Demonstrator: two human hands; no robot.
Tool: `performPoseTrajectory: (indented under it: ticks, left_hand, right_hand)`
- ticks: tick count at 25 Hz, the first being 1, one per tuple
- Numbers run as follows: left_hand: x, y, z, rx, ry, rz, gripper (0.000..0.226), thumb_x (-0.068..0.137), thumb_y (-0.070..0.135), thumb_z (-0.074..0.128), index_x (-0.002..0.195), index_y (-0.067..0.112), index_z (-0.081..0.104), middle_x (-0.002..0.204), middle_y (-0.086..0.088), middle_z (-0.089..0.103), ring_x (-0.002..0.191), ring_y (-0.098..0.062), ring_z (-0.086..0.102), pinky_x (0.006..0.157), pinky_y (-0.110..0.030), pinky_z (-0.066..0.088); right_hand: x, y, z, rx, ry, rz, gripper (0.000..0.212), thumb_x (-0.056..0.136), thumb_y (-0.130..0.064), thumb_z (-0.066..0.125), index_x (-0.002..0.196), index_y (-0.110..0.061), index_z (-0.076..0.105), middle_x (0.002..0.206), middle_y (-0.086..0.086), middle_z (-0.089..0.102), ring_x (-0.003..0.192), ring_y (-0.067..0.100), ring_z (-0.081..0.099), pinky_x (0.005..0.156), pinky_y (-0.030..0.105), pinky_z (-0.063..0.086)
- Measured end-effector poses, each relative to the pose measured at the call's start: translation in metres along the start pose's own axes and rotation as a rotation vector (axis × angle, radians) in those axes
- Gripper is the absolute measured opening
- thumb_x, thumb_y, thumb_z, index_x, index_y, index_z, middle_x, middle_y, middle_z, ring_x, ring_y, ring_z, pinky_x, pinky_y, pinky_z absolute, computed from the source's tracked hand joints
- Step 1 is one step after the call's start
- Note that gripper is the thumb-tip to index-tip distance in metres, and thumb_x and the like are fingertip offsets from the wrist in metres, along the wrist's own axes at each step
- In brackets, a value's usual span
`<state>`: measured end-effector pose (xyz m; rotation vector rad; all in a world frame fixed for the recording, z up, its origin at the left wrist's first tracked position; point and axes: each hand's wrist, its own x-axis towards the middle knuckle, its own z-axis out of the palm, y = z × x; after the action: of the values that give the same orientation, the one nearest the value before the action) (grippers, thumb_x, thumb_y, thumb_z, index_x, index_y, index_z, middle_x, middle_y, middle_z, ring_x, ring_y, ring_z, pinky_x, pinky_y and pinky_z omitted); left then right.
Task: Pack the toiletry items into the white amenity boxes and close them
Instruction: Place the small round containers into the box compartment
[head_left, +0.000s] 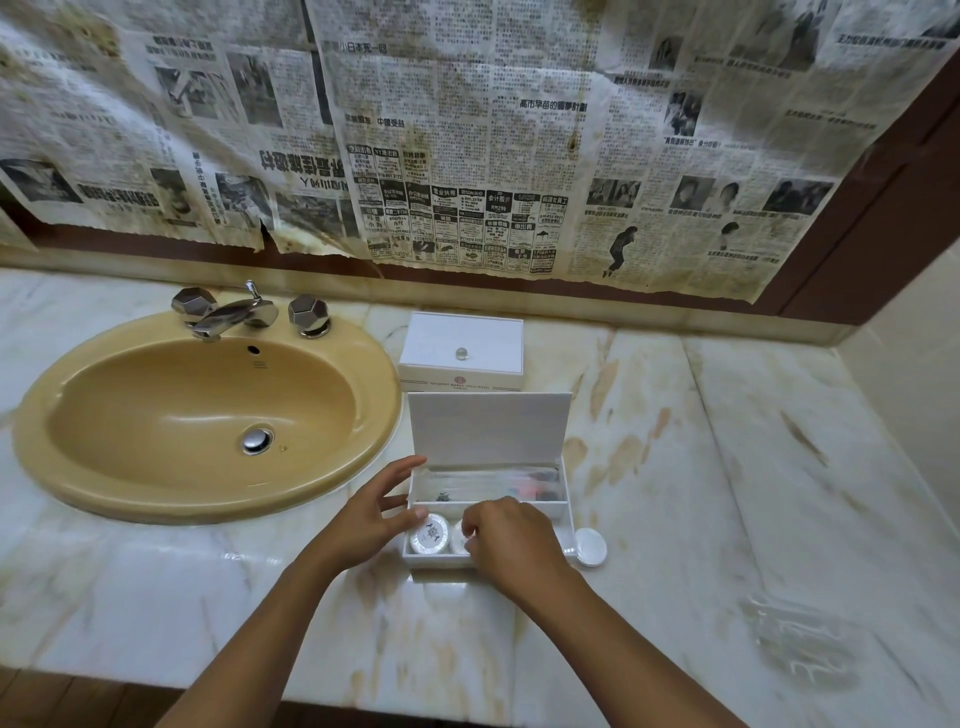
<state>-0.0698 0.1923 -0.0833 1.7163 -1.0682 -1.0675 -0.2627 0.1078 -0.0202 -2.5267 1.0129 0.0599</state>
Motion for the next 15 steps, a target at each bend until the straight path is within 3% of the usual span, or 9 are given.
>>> performPoseTrajectory:
  ticks: [3,5,10,15]
  left_hand:
    - [-0.001,0.001,0.001,0.007,0.002,-0.010,0.058,0.088,0.021,0.072,0.133,0.049,0.049,0.147,0.016,0.044,0.116,0.026,0.042,0.093,-0.008,0.045]
    - [-0.001,0.001,0.001,0.011,0.004,-0.016,0.058,0.088,0.020,0.072,0.136,0.044,0.048,0.148,0.014,0.044,0.116,0.026,0.042,0.092,-0.007,0.045]
    - [-0.001,0.003,0.000,0.013,0.005,-0.018,0.057,0.088,0.022,0.071,0.136,0.044,0.047,0.149,0.012,0.043,0.125,0.009,0.044,0.096,-0.012,0.044]
    - [-0.002,0.005,0.001,0.010,0.006,-0.026,0.057,0.089,0.020,0.071,0.135,0.043,0.048,0.148,0.010,0.045,0.113,0.026,0.042,0.090,-0.007,0.045]
  right_hand:
    - [-0.005,-0.001,0.004,-0.038,-0.045,-0.004,0.016,0.086,-0.016,0.047,0.077,-0.018,0.060,0.093,0.009,0.066,0.074,0.027,0.045,0.054,0.030,0.027]
    - [-0.004,0.001,0.006,-0.014,-0.046,-0.015,0.017,0.087,-0.020,0.046,0.074,-0.019,0.057,0.092,0.009,0.066,0.076,0.028,0.048,0.052,0.030,0.024]
    - [0.000,0.009,0.001,0.147,0.020,0.000,0.023,0.090,-0.031,0.050,0.101,-0.024,0.069,0.100,-0.003,0.070,0.093,0.020,0.063,0.072,0.028,0.046]
    - [0.005,0.032,-0.023,0.258,0.161,0.120,0.020,0.089,-0.030,0.055,0.102,-0.028,0.070,0.096,-0.008,0.071,0.091,0.014,0.063,0.078,0.027,0.049]
